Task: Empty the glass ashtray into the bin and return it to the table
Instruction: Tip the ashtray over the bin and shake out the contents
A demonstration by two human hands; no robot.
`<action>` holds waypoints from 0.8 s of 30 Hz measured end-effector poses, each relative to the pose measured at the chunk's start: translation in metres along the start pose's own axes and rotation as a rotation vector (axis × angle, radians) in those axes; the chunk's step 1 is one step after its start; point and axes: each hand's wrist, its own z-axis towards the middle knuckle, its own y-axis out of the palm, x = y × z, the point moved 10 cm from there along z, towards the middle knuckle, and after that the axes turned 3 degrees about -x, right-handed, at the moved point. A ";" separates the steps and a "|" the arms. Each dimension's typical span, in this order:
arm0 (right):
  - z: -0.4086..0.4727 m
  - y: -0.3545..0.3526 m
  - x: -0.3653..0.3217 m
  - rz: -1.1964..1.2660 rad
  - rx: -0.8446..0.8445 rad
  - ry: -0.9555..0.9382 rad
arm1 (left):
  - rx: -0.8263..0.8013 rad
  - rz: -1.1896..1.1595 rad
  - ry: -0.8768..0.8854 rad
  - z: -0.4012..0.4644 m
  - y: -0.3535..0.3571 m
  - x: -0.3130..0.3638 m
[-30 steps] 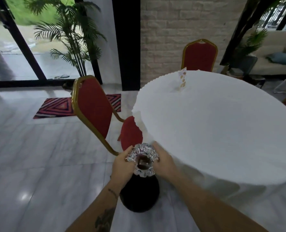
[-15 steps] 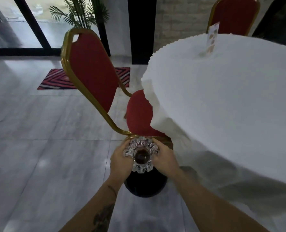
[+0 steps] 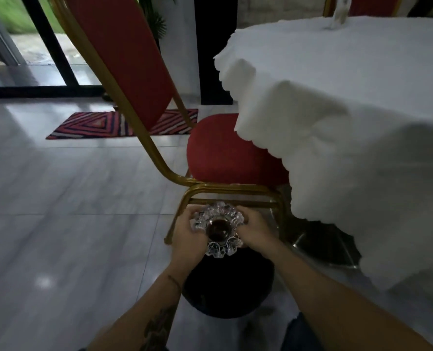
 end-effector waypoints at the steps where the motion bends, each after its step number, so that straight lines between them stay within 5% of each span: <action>1: 0.004 0.004 0.009 -0.015 -0.002 -0.004 | -0.014 0.001 0.016 -0.001 0.004 -0.006; 14: -0.006 0.001 -0.003 -0.022 0.117 -0.130 | -0.076 0.114 0.056 0.014 0.003 0.001; 24: -0.023 -0.003 0.003 -0.269 0.183 -0.312 | -0.191 0.412 0.247 0.005 0.028 0.011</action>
